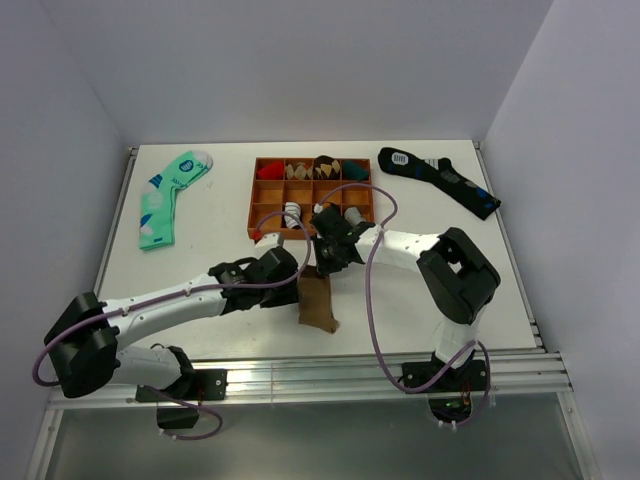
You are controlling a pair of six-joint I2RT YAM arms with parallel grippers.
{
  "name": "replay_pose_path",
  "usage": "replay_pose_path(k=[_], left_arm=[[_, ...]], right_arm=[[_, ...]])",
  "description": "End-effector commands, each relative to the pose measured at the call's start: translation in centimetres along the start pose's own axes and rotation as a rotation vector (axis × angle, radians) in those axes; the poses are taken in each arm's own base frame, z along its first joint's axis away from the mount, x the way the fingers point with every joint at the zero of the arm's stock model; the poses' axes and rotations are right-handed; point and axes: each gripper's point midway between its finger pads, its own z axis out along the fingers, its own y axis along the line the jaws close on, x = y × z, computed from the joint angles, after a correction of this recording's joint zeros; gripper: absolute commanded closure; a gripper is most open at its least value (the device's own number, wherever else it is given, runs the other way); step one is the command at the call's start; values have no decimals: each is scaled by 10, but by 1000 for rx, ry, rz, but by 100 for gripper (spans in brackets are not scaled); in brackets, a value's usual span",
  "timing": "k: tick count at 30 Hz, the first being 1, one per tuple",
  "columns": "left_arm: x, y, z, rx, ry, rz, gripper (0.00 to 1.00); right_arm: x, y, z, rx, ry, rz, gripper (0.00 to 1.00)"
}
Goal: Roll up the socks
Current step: Adjust the sock at the center of the board.
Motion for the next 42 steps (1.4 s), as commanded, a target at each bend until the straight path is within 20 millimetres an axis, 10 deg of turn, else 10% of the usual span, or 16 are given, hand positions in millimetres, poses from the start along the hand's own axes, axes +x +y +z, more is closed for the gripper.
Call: replay_pose_path(k=[1,15,20,31,42], left_arm=[[-6,-38,-11,188,4,47,44],[32,-99,-7,591,137,82,75],[58,-82,13,547,220,39,100],[95,-42,42,409,332,-27,100],[89,-41,42,388,321,-22,100]], right_arm=[[-16,12,-18,-22,-39,-1,83],[-12,25,-21,-100,-23,29,85],[-11,28,-19,-113,-16,41,86],[-5,24,-11,-132,9,68,88],[-20,43,-61,-292,-94,118,86]])
